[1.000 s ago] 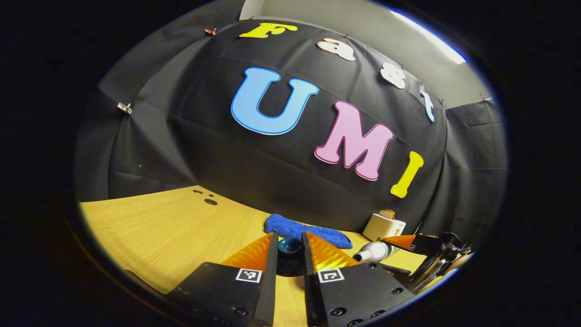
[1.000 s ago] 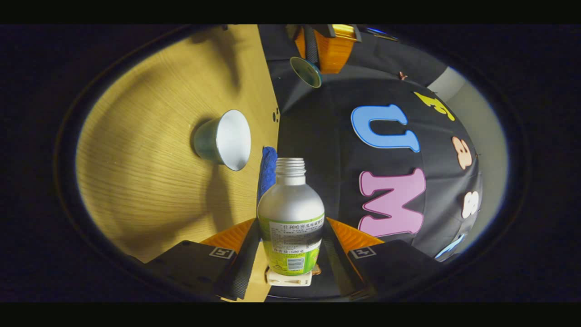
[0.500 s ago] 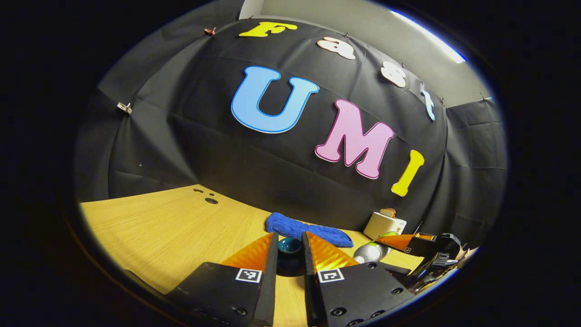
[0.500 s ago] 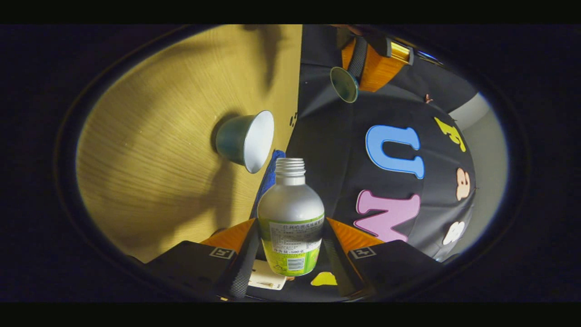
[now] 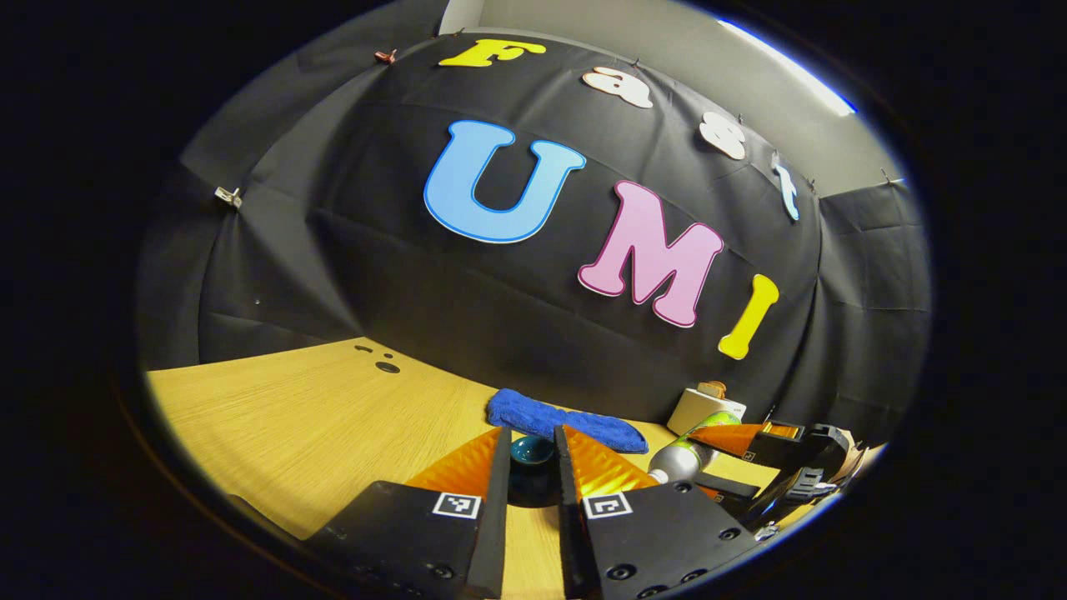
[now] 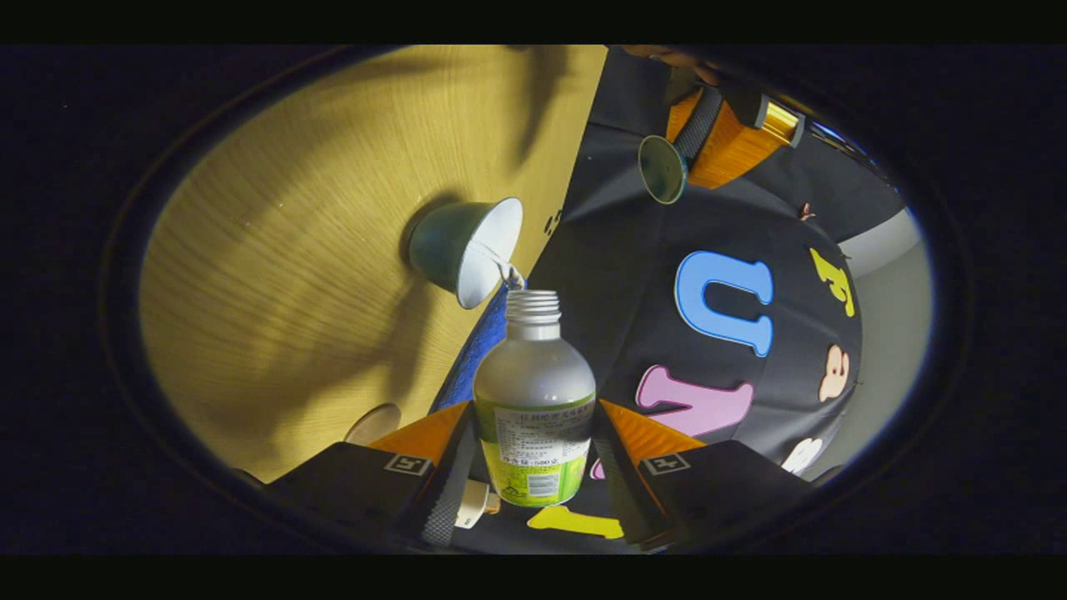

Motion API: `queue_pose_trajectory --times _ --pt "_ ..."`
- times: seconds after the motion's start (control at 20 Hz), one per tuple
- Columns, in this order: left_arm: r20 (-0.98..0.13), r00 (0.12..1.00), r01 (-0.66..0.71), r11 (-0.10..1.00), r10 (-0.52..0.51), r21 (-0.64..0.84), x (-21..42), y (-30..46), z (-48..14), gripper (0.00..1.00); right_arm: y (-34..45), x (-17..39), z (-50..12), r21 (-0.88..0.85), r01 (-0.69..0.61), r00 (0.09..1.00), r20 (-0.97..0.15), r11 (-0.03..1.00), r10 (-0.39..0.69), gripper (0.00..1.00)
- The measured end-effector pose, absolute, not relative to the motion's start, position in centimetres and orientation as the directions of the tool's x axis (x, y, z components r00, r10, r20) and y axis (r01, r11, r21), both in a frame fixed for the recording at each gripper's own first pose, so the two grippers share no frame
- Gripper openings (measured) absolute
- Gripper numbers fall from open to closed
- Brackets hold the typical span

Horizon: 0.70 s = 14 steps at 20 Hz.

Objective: Open the teacup lid with one hand, grasp the water bottle and pour water into the teacup with the other hand; after pouring, place the water bottle on the coaster and then close the teacup lid.

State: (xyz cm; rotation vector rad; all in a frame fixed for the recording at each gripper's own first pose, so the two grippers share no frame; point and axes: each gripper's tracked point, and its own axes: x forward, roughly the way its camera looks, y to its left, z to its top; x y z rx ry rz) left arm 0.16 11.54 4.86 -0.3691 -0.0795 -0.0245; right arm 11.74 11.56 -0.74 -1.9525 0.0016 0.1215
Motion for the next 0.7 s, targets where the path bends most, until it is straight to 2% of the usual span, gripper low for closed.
queue_pose_trajectory --times 0.7 --pt "0.073 0.997 0.039 0.931 -0.014 -0.363 0.3 11.5 4.7 0.32 11.7 12.1 0.4 -0.863 -0.014 0.995 -0.063 -0.506 0.08 0.76"
